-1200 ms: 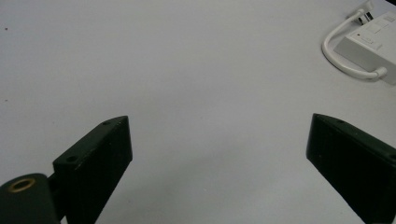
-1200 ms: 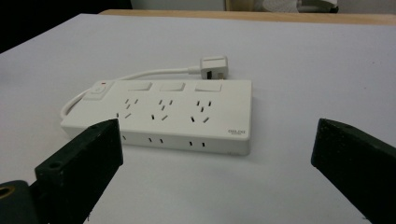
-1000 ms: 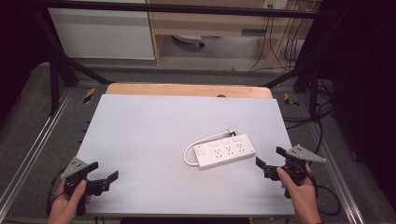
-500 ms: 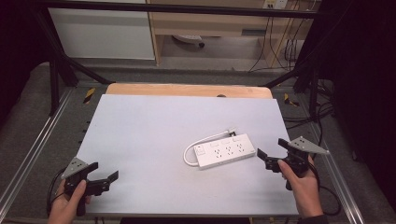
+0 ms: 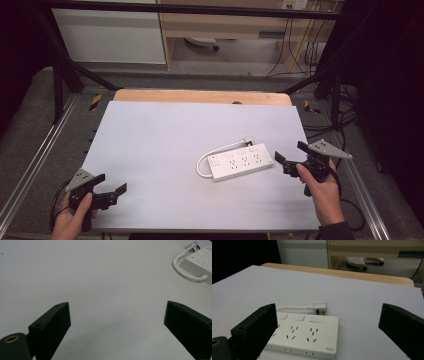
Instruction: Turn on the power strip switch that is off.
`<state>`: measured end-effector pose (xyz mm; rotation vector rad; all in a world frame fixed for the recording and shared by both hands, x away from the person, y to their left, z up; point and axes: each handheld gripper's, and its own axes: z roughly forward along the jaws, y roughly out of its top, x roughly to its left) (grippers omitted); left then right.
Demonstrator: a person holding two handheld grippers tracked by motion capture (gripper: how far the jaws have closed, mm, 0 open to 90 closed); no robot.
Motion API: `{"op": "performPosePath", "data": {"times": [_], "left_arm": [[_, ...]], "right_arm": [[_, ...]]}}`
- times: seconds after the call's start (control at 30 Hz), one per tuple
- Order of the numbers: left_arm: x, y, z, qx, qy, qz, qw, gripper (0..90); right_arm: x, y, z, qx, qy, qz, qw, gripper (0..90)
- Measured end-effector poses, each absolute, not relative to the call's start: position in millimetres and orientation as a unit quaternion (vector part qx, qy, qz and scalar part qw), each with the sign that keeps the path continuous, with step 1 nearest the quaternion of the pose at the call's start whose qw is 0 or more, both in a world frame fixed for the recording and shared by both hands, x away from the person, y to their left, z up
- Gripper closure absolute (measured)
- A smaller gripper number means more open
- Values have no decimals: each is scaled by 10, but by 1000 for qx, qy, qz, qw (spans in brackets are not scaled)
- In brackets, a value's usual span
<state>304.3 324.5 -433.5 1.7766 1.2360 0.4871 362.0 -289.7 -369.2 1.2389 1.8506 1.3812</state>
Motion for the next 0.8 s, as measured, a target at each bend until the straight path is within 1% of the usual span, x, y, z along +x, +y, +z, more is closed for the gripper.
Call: {"op": "performPosePath", "data": {"times": [0.4, 0.8], "left_arm": [[3043, 3242, -4338, 717, 500, 197, 444, 69], [3045, 3239, -4343, 719, 499, 197, 442, 69]], "right_arm": [[3735, -2909, -3626, 456, 683, 507, 260, 23], [3920, -2920, -3625, 466, 685, 501, 251, 27]]}}
